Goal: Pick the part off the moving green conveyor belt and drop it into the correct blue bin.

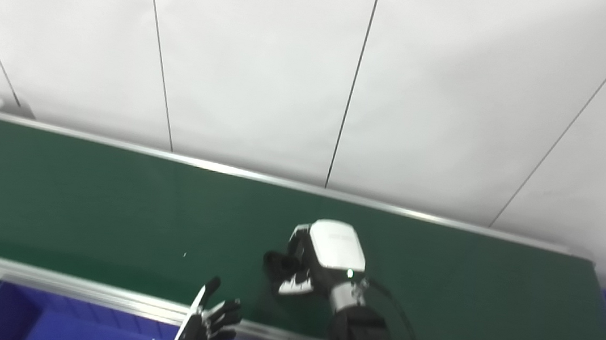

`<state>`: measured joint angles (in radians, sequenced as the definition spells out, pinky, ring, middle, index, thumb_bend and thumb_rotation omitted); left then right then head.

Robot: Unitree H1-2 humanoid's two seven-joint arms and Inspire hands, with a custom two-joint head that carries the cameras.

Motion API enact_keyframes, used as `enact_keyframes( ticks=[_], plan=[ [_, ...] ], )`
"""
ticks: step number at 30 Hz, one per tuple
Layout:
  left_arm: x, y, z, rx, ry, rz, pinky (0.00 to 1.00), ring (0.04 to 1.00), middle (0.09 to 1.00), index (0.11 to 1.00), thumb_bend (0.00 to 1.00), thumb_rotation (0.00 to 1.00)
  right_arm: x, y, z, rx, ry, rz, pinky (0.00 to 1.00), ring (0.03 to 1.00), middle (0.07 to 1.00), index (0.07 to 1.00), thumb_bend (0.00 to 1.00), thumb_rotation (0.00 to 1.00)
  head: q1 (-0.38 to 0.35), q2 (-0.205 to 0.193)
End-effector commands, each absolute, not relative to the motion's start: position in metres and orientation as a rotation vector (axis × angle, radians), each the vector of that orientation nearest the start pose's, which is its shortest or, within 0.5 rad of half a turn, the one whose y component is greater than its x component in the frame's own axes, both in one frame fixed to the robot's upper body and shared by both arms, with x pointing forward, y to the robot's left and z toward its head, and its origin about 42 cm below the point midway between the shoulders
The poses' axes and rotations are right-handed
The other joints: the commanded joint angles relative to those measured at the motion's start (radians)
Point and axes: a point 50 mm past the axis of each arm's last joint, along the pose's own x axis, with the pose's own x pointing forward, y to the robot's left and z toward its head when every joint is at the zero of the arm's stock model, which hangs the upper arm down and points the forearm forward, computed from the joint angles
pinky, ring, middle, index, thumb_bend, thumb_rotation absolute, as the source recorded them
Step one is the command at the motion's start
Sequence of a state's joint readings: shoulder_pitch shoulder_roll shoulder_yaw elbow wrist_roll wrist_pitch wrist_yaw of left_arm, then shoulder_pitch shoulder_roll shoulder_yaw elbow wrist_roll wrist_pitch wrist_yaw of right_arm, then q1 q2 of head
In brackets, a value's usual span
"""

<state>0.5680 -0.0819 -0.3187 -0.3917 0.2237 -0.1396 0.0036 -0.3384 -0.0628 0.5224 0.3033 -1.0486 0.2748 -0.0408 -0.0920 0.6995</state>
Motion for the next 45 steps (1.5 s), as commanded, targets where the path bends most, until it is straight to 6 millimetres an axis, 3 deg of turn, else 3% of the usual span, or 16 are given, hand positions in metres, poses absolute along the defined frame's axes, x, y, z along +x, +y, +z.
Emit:
enact_keyframes(
  ticks=[1,19,20,22,35,39,45],
  plan=[
    [0.11,0.119,0.13,-0.025,-0.063,-0.115,0.76,0.808,0.855,0.977,0.51,0.78,0.352,-0.09,0.09,-1.324,-0.084,0.325,0.11,0.17,0.266,0.489,0.51,0.13,0.002,0.0],
    [0.108,0.121,0.131,-0.038,-0.044,-0.12,0.76,0.788,0.843,0.984,0.52,0.78,0.344,-0.087,0.092,-1.269,-0.047,0.337,0.14,0.208,0.314,0.49,0.51,0.12,-0.014,0.012],
    [0.108,0.121,0.131,-0.038,-0.043,-0.12,0.76,0.783,0.84,0.981,0.53,0.78,0.343,-0.088,0.093,-1.254,-0.049,0.337,0.16,0.221,0.407,0.488,0.52,0.05,-0.014,0.012],
    [0.109,0.121,0.132,-0.037,-0.046,-0.119,0.76,0.776,0.836,0.977,0.53,0.79,0.341,-0.092,0.097,-1.225,-0.071,0.338,0.17,0.229,0.457,0.487,0.52,0.01,-0.021,0.015],
    [0.113,0.142,0.133,-0.024,-0.057,-0.124,0.78,0.785,0.844,0.987,0.55,0.82,0.314,-0.15,0.159,-1.32,-0.188,0.363,0.17,0.243,0.472,0.488,0.53,0.0,-0.11,0.043],
    [0.116,0.154,0.135,-0.014,-0.057,-0.13,0.79,0.793,0.852,0.988,0.54,0.84,0.294,-0.167,0.181,-1.357,-0.215,0.384,0.19,0.26,0.473,0.488,0.52,0.0,-0.173,0.074],
    [0.123,0.169,0.14,-0.009,-0.05,-0.138,0.82,0.808,0.86,1.0,0.56,0.86,0.262,-0.174,0.196,-1.396,-0.203,0.456,0.21,0.285,0.475,0.488,0.53,0.0,-0.276,0.125]
  ],
)
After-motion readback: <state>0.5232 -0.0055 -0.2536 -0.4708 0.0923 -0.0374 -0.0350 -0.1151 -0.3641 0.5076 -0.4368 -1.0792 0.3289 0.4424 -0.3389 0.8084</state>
